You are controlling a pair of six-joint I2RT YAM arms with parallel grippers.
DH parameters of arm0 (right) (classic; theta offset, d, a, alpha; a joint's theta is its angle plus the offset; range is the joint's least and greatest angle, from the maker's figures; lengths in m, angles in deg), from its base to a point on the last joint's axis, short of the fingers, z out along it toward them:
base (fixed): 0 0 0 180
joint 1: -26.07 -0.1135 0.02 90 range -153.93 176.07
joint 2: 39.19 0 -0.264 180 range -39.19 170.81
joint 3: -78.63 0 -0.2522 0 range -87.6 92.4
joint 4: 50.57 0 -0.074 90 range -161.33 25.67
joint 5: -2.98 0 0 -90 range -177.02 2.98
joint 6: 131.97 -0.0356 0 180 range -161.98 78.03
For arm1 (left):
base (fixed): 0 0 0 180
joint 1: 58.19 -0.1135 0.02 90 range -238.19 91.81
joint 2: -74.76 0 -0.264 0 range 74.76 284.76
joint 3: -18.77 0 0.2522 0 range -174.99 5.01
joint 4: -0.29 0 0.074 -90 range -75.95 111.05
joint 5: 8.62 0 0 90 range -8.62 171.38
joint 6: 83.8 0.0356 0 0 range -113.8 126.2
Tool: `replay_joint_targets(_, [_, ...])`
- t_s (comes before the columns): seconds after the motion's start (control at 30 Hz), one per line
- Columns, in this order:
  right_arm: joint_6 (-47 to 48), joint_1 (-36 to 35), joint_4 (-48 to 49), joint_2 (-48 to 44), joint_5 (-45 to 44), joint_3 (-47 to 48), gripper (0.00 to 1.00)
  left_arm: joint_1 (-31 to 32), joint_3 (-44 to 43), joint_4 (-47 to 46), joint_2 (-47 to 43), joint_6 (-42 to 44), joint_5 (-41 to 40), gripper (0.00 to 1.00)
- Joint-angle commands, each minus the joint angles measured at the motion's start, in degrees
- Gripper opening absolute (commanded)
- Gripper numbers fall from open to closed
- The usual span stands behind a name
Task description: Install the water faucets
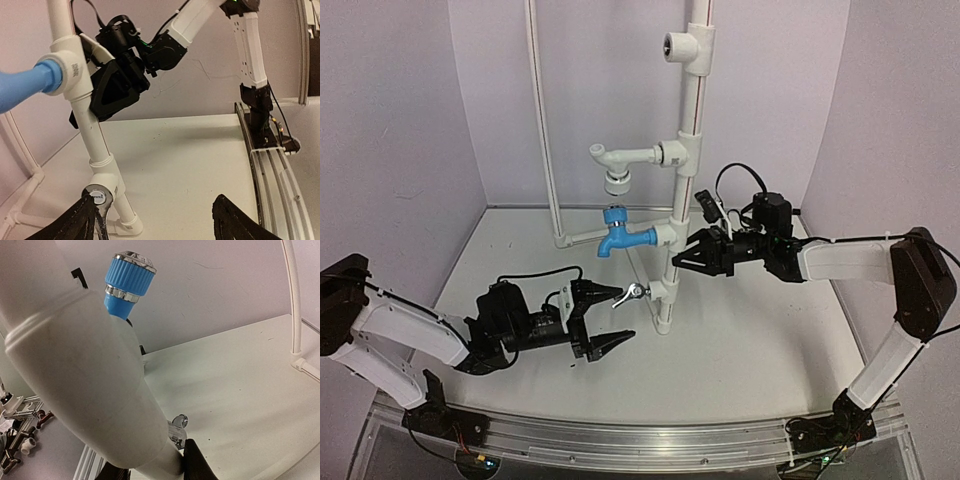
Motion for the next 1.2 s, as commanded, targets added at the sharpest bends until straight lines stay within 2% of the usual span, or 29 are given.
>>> replay_joint_targets(0.0, [-11.62,-0.19,-6.09,0.88,-0.93,1.89,0.00,2.00,-3.00,10.73,-4.05,15.44,-6.03,0.80])
replay_joint_targets(0.3, [-11.54,-0.15,-6.09,0.95,-1.12,1.68,0.00,4.01,-7.46,17.60,-3.35,24.80,-14.87,0.83])
replay_joint_targets(0.63, [-11.54,-0.11,-6.09,1.02,-1.30,1.70,0.00,4.04,-14.38,23.06,2.36,23.97,-14.86,0.84])
replay_joint_targets(1.17, [-11.62,-0.15,-6.09,0.95,-1.40,2.02,0.00,4.07,-17.26,28.22,5.97,21.74,-13.70,0.81])
